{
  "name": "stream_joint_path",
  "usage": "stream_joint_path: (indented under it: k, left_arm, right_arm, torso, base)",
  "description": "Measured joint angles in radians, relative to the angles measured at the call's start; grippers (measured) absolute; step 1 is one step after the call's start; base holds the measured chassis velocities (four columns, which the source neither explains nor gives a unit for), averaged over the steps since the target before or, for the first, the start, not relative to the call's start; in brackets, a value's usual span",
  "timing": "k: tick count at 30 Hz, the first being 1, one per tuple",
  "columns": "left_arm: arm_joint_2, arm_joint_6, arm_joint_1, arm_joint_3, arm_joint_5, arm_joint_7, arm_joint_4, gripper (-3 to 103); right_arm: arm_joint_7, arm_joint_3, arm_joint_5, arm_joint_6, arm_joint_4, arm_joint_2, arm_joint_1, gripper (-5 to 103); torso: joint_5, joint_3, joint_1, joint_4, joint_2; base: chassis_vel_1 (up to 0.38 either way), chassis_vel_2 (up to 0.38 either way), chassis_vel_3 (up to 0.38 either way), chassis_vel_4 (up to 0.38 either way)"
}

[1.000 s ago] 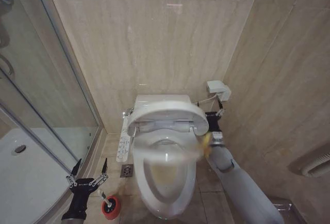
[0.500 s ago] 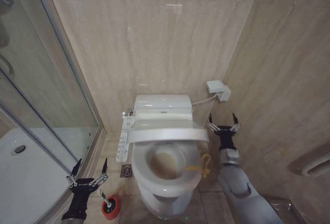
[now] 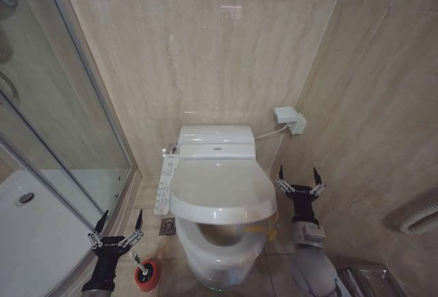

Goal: Open the toilet lid, clean the toilet bowl with a toilet brush, close the toilet lid, and flush.

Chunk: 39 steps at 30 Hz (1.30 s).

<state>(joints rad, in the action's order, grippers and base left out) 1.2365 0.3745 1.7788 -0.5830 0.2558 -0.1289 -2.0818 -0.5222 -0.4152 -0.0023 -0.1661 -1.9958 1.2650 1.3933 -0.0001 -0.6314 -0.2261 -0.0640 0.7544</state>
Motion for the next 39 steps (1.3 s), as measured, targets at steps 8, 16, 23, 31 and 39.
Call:
stream_joint_path:
  k: [8,16,23,31,39]
  left_arm:
    - [0.0,0.0,0.0,0.0,0.0,0.0,0.0,100]
    - [0.0,0.0,0.0,0.0,0.0,0.0,0.0,100]
    - [0.0,0.0,0.0,0.0,0.0,0.0,0.0,100]
    - [0.0,0.0,0.0,0.0,0.0,0.0,0.0,100]
    - [0.0,0.0,0.0,0.0,0.0,0.0,0.0,100]
  right_arm:
    - [0.0,-0.043,-0.009,0.02,0.006,0.048,-0.009,100]
    - [0.025,-0.06,0.013,0.049,0.017,0.05,-0.007,100]
    - [0.135,-0.098,0.058,0.106,0.013,0.051,-0.008,100]
    - [0.202,-0.132,0.092,0.211,-0.003,0.059,-0.021,100]
    - [0.264,-0.147,0.094,0.28,-0.053,0.069,0.013,100]
  torso:
    - [0.0,0.0,0.0,0.0,0.0]
    - [0.0,0.0,0.0,-0.0001,0.0]
    - [0.0001,0.0,0.0,-0.0001,0.0]
    - [0.0001,0.0,0.0,0.0,0.0]
    - [0.0001,0.0,0.0,-0.0001,0.0]
  base:
    - [0.0,0.0,0.0,0.0]
    - [0.0,0.0,0.0,0.0]
    - [0.0,0.0,0.0,0.0]
    - [0.0,0.0,0.0,0.0]
    - [0.0,0.0,0.0,0.0]
